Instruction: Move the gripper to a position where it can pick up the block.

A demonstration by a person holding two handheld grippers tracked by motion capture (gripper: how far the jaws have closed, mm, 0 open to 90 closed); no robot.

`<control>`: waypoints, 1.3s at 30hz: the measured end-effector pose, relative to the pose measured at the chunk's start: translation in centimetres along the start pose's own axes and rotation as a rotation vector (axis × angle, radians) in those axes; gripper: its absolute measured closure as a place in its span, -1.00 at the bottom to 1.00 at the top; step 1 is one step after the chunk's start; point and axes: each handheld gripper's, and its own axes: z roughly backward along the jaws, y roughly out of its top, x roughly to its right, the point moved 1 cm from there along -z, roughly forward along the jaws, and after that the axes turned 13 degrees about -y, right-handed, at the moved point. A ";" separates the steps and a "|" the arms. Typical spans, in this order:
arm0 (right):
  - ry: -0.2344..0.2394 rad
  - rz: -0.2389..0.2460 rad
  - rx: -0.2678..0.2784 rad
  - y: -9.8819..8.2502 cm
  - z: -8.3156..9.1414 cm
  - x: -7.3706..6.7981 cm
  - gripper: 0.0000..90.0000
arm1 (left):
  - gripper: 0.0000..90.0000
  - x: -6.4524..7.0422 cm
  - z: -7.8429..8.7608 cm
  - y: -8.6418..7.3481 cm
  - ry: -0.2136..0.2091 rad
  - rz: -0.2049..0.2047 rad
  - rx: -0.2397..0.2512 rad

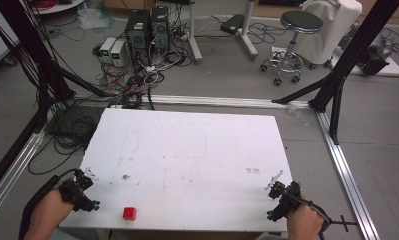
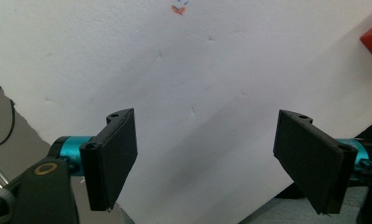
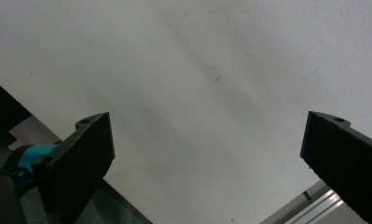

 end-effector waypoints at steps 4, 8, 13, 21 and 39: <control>0.002 -0.003 0.004 0.0 0.0 0.0 -0.96 | -0.52 0.1 0.1 0.1 0.007 -0.008 -0.006; 0.001 0.000 0.005 0.0 0.0 0.0 -0.96 | -0.51 0.1 0.2 0.1 0.011 -0.007 -0.005; 0.001 0.001 0.005 0.1 0.1 0.0 -0.96 | -0.52 0.0 0.2 0.0 0.004 -0.004 0.005; -0.001 0.007 0.012 0.3 0.1 -0.1 -0.96 | -0.52 -0.2 0.4 -0.1 0.016 -0.009 0.012; 0.003 0.006 0.021 0.2 0.2 -0.2 -0.96 | -0.52 -0.5 0.0 0.5 -0.003 -0.145 -0.035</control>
